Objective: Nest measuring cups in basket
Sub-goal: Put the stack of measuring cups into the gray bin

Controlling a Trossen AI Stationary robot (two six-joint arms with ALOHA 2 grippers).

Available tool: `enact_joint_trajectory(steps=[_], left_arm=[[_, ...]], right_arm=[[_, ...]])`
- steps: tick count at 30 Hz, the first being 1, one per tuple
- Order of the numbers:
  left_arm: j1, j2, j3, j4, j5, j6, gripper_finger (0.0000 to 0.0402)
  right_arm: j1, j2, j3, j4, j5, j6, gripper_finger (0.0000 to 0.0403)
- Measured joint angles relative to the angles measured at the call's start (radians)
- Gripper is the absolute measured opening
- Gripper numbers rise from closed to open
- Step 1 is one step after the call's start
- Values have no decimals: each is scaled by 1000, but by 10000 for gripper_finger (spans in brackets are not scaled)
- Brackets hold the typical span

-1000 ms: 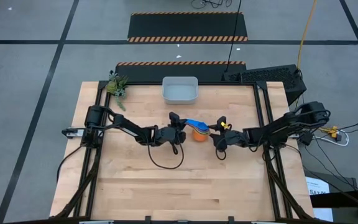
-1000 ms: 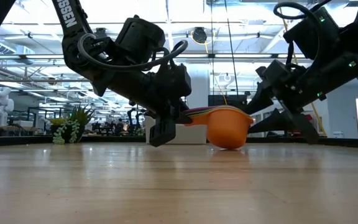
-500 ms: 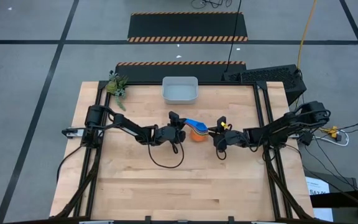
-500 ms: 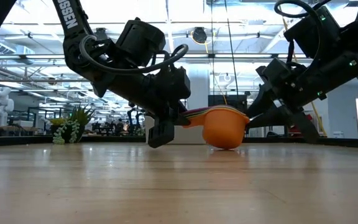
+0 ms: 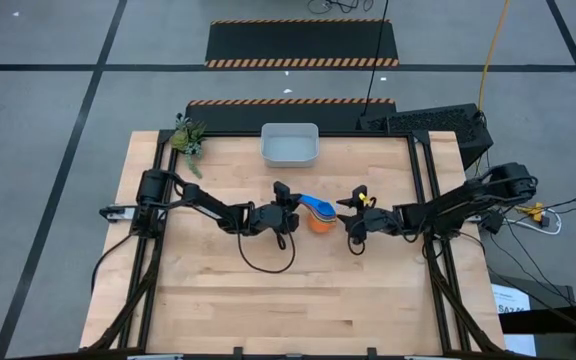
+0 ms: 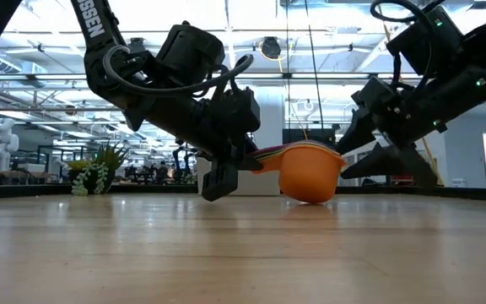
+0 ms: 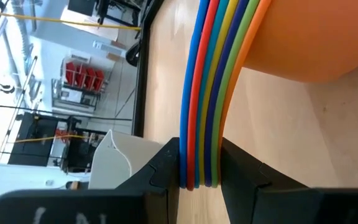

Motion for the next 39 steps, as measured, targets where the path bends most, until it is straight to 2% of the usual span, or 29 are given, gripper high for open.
enact_joint_trajectory(steps=[6,10,15,19,24,28,33,37,39], left_arm=[[1,0,0,3,12,6,88],[2,0,0,3,9,8,88],[2,0,0,4,7,11,88],[2,0,0,3,6,11,88],[2,0,0,3,4,8,88],[2,0,0,3,2,9,88],[2,0,0,3,2,11,88],[3,0,0,3,1,8,88],[3,0,0,2,1,8,88]], right_arm=[[-13,-141,0,-97,-146,20,244],[-60,-201,0,-176,-274,62,244],[-148,-221,26,-160,-497,176,245],[-206,-200,105,-216,-625,315,245],[-226,-135,235,-329,-624,523,245],[-223,-43,382,-524,-598,663,245],[-223,75,544,-740,-598,711,245],[-223,133,629,-817,-603,715,245],[-223,157,656,-839,-642,721,245]])
